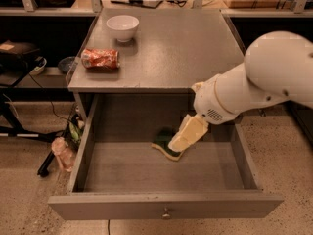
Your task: Pick sponge from top drawer and place on counter
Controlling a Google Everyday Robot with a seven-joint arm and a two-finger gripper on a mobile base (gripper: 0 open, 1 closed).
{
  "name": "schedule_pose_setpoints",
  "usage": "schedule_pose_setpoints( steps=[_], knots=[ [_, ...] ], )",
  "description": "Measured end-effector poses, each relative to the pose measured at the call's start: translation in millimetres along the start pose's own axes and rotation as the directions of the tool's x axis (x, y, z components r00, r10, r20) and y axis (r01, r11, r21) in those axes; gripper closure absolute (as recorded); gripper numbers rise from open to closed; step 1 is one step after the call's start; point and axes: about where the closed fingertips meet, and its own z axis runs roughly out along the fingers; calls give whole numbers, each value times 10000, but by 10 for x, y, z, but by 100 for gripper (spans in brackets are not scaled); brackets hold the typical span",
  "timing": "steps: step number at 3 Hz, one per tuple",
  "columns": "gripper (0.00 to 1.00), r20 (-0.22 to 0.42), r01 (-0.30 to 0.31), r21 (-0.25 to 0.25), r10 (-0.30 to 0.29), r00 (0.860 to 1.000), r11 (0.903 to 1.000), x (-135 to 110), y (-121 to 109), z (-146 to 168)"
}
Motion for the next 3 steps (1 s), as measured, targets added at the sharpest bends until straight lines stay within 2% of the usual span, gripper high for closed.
schedule_pose_setpoints(
  steps=[1,2,3],
  knots=[
    [0,-114,339,626,-332,9994,9975,-52,28,325],
    [0,-113,344,614,-338,9994,9975,-43,32,344],
    [0,87,80,467,-84,9999,9989,89,-20,506]
  ],
)
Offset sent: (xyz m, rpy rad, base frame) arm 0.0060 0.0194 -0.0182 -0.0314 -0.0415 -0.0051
